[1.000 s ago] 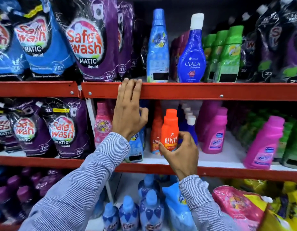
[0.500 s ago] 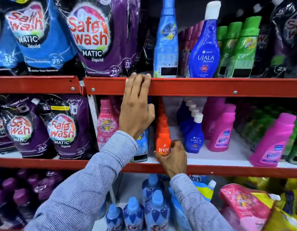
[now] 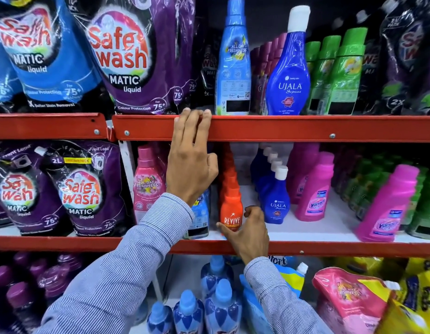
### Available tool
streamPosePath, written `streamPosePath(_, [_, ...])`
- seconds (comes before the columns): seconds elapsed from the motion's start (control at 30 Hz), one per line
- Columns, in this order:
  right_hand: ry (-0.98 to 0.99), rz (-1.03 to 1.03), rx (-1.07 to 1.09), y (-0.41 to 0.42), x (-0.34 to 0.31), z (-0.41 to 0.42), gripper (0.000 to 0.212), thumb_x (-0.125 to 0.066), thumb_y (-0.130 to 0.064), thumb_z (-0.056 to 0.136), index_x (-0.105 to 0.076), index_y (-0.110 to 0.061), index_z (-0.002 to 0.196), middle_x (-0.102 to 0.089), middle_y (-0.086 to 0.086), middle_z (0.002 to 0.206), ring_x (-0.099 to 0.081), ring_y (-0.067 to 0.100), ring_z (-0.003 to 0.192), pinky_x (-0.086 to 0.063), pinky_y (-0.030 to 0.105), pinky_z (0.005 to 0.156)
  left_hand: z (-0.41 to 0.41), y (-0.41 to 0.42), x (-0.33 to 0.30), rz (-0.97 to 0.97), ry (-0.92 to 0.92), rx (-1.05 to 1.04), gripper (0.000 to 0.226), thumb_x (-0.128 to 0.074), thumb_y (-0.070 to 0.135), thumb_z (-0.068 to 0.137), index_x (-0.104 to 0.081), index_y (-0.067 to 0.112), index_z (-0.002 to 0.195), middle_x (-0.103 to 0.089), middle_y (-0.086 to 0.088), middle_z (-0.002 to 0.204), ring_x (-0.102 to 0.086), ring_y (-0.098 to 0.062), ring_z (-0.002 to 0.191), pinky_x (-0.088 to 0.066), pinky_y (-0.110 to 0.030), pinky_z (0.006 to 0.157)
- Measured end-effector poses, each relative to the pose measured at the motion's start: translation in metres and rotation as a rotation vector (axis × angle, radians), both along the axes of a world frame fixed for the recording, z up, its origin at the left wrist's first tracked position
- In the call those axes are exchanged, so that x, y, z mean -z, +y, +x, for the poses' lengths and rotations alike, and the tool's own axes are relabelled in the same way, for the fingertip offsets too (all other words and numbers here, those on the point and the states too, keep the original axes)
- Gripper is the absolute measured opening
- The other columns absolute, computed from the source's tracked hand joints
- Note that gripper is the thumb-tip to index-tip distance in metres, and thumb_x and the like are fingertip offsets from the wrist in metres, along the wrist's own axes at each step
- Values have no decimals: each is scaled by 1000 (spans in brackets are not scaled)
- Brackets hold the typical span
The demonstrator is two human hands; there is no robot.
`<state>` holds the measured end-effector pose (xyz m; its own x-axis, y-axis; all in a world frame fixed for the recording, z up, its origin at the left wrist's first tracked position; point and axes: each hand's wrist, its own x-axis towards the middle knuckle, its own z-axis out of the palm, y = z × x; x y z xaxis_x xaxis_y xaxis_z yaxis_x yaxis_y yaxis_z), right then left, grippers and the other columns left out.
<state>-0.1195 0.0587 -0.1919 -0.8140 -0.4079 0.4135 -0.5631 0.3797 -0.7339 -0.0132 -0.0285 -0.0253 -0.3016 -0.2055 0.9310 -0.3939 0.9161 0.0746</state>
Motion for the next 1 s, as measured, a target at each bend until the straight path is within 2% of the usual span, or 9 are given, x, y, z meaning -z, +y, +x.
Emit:
streamPosePath(0.1, [151, -98, 13, 20, -19, 0, 62, -73, -60, 64, -44, -26, 106, -55, -6, 106, -59, 20, 97, -52, 35, 75, 0, 1, 0, -18, -14, -45, 77, -54, 10, 75, -41, 4, 151, -46, -18, 155, -34, -35, 152, -27, -54, 128])
streamPosePath(0.23, [334, -332, -41, 48, -71, -2, 30, -68, -39, 76, -50, -29, 97, -54, -12, 97, -57, 11, 86, -52, 36, 73, -4, 7, 0, -7, -10, -88, 80, -59, 21, 76, -40, 3, 151, -41, -18, 160, -29, -36, 154, -19, -57, 129])
streamPosePath(0.37, [477, -510, -55, 69, -125, -11, 19, -66, -25, 79, -54, -22, 94, -54, -7, 92, -54, 13, 81, -49, 30, 75, -12, 15, -1, 9, -11, -105, 82, -59, 32, 78, -38, 4, 153, -36, -16, 163, -22, -39, 156, -13, -59, 130])
streamPosePath(0.47, [514, -614, -1, 76, -159, -22, 25, -67, -22, 78, -55, -17, 99, -56, -2, 98, -55, 17, 90, -48, 32, 82, -23, 22, -6, -72, -68, -98, 81, -60, 35, 80, -39, 7, 153, -37, -14, 163, -23, -38, 156, -14, -61, 129])
streamPosePath(0.6, [479, -631, 81, 72, -201, -36, 42, -68, -31, 75, -52, -12, 109, -55, 5, 109, -51, 22, 103, -44, 36, 94, -40, 34, -11, -128, -112, -34, 77, -58, 38, 84, -39, 9, 153, -42, -14, 161, -29, -35, 154, -16, -58, 129])
streamPosePath(0.73, [438, -471, 181, 62, -230, -46, 63, -69, -47, 71, -48, -12, 119, -54, 8, 120, -49, 27, 113, -39, 40, 100, -49, 39, -12, -123, -133, -27, 74, -51, 41, 88, -38, 10, 154, -41, -14, 161, -30, -33, 154, -12, -53, 130])
streamPosePath(0.83, [460, -377, 274, 55, -242, -51, 76, -68, -58, 67, -45, -14, 125, -53, 7, 127, -47, 28, 119, -37, 45, 99, -54, 42, -13, -136, -138, -7, 72, -50, 39, 88, -39, 9, 153, -43, -14, 159, -33, -32, 153, -8, -49, 130])
streamPosePath(1.0, [443, -313, 270, 44, -255, -57, 88, -71, -63, 62, -43, -13, 128, -51, 8, 131, -47, 29, 121, -38, 48, 97, -55, 43, -11, -135, -129, 5, 72, -52, 33, 85, -41, 6, 151, -50, -13, 153, -38, -34, 149, 0, -44, 131])
